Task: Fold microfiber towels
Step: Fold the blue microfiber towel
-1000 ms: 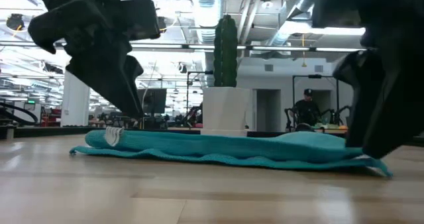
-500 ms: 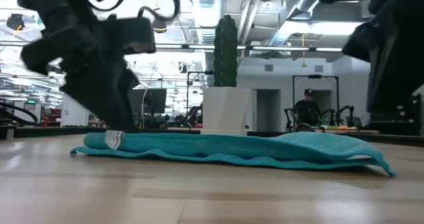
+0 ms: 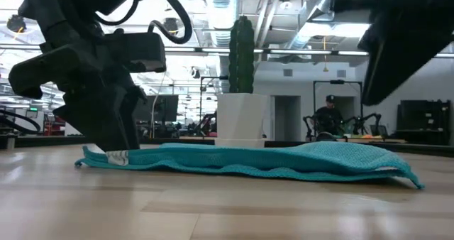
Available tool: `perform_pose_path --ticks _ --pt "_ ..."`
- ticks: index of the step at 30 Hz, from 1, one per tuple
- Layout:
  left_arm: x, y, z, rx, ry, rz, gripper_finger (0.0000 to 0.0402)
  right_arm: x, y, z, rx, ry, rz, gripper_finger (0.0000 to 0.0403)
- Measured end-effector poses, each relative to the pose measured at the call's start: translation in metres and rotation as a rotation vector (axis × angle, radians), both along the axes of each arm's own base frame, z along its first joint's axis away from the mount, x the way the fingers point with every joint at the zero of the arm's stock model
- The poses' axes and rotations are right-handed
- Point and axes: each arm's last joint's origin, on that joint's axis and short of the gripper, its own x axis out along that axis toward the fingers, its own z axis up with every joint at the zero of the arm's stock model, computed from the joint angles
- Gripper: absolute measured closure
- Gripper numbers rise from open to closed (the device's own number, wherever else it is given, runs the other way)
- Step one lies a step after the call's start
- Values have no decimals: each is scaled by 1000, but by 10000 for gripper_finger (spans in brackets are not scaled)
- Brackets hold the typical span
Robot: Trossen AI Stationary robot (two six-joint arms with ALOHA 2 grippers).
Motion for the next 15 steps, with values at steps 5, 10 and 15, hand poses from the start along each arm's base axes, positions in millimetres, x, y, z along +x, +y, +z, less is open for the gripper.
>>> perform_pose_path --ticks 5,10,15 --pt "0 0 0 10 -1 2 245 -3 -35 -25 64 30 3 225" --pt "0 0 -1 21 -2 -2 245 -1 -59 -39 90 20 -3 218" --pt "0 1 -1 27 -6 -3 245 8 -67 -50 80 27 29 227"
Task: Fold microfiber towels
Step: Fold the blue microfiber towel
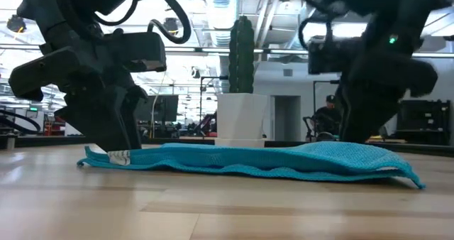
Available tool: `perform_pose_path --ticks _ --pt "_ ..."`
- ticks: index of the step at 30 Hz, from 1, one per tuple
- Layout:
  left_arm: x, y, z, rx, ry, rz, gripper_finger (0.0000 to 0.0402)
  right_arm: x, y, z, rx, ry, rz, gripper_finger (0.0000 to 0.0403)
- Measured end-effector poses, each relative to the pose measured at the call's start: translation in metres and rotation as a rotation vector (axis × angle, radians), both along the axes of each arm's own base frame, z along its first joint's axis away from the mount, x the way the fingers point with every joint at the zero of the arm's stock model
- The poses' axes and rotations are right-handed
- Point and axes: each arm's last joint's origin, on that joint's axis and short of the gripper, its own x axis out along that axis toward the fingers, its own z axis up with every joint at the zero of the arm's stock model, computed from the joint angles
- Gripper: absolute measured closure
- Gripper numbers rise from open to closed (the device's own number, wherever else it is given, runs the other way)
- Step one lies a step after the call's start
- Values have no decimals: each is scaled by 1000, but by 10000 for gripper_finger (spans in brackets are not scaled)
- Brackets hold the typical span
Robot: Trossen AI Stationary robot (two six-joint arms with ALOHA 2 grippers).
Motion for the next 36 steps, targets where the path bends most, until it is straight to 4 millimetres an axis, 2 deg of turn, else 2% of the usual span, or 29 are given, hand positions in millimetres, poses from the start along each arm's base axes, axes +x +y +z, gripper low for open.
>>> perform_pose_path --ticks 3,7,11,14,18,21,29,32,36 --pt "0 0 0 3 2 -2 245 3 0 -11 11 34 13 244" --pt "0 0 0 9 3 -10 245 4 4 -14 12 42 29 275" --pt "0 0 -1 11 5 -12 245 -2 6 -7 34 44 46 335" --pt "0 1 -1 22 2 -6 245 -6 4 7 43 25 48 373" --pt "0 1 -1 32 0 -1 245 -14 0 15 24 59 44 389" --pt "0 1 -1 32 0 -1 245 -19 -2 22 20 56 43 367" --pt "0 1 -1 27 -2 8 245 -28 -8 27 -6 113 5 235" --pt "0 1 0 13 -4 31 245 -24 -3 35 20 18 5 198" --pt "4 -1 6 -12 -3 30 245 -22 15 44 42 -137 -7 187"
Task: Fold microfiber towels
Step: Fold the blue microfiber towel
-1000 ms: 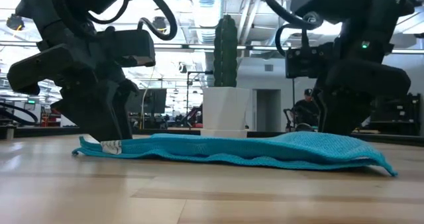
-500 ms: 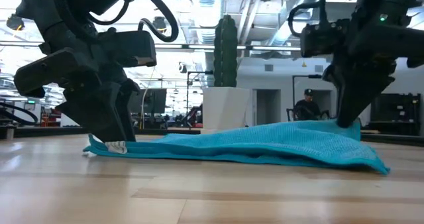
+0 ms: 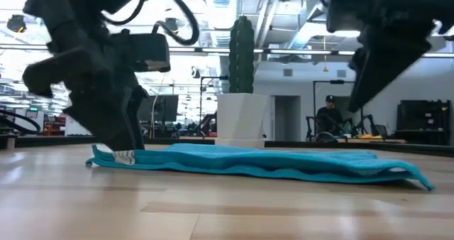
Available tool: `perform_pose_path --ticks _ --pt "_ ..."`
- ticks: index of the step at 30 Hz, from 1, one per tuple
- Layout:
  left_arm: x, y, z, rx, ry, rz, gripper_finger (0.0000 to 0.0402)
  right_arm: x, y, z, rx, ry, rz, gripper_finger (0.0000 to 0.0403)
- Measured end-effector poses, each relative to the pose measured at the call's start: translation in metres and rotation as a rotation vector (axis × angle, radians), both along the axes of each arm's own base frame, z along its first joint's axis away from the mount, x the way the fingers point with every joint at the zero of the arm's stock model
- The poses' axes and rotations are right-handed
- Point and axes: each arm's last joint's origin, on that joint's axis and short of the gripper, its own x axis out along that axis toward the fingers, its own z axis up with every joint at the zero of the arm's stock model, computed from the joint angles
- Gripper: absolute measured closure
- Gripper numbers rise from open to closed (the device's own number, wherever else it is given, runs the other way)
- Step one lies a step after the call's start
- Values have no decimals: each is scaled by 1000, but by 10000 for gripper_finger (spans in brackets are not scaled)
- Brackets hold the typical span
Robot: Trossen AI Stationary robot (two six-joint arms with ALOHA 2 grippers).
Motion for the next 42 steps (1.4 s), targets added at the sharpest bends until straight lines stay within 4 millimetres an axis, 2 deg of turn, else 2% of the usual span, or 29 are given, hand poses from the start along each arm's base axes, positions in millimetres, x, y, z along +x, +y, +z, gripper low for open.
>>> perform_pose_path --ticks 3,9,11,14,18,22,25,28,32,36,42 --pt "6 -3 18 -30 -11 -12 245 -5 2 -8 -53 29 -93 195" --pt "12 -5 68 -39 -55 -50 245 -3 -10 -7 -21 60 -147 202" --pt "12 2 83 -23 -91 -44 245 -1 -17 -5 1 69 -160 200" --pt "14 26 90 -8 -85 -15 245 1 -30 -5 22 93 -175 192" --pt "23 70 89 -95 -49 -1 245 -2 -45 -12 79 139 -174 175" --pt "32 111 85 -134 -105 -1 245 -5 -54 -18 113 158 -165 161" --pt "32 141 77 -122 -119 25 245 -6 -59 -22 111 165 -162 158" --pt "34 163 65 -207 -151 2 245 -8 -65 -27 120 183 -144 158" --pt "38 171 42 -257 -111 -52 245 -10 -69 -34 127 186 -145 158" --pt "46 165 22 -205 -75 -118 245 -12 -74 -42 132 161 -160 158" --pt "50 165 1 -117 -1 -91 245 -17 -82 -54 139 138 -191 159"
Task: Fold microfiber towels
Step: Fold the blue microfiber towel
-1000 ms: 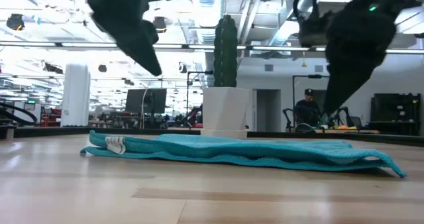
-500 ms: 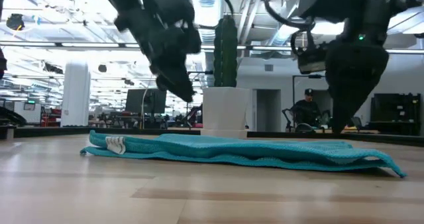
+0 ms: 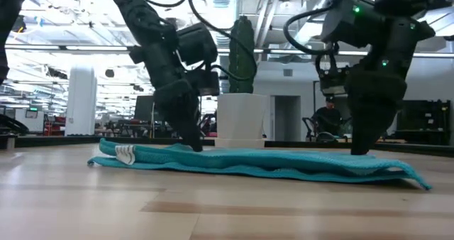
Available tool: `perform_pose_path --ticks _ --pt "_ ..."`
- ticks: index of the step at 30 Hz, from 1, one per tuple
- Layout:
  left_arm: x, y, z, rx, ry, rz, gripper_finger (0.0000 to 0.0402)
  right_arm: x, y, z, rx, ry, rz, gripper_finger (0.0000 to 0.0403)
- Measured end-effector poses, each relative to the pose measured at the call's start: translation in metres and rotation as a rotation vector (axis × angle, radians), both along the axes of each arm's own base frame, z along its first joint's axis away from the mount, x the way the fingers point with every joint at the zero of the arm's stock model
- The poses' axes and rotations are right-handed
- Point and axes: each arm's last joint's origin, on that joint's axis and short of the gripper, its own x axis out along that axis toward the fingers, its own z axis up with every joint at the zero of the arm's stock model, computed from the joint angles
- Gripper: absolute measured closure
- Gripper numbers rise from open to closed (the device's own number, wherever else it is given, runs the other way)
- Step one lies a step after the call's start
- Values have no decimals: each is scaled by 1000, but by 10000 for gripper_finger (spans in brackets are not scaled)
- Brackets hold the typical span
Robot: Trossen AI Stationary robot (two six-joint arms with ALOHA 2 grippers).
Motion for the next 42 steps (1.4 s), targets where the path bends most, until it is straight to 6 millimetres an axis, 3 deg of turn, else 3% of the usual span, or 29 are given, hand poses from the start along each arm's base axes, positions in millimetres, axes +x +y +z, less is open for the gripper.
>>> perform_pose_path --ticks 3,7,16,19,23,26,36,42 --pt "0 1 -4 10 20 -3 245 -2 -4 -3 3 -5 -13 168" --pt "0 1 -9 18 46 -9 260 -5 -5 -7 -4 -12 -19 214" --pt "0 0 -10 -11 54 64 355 -6 -6 -8 -12 -7 -23 382" --pt "1 -1 -10 -48 63 109 389 -6 -5 -9 0 -3 -35 389" --pt "3 -3 0 -137 108 137 396 -6 -2 3 26 -10 -43 396" --pt "2 -7 14 -153 157 132 399 -1 0 27 36 -71 -22 397" --pt "7 -30 99 -10 62 116 399 -8 16 84 -23 -93 0 397" --pt "-3 -54 138 -20 25 126 399 -7 43 124 9 -218 27 397"
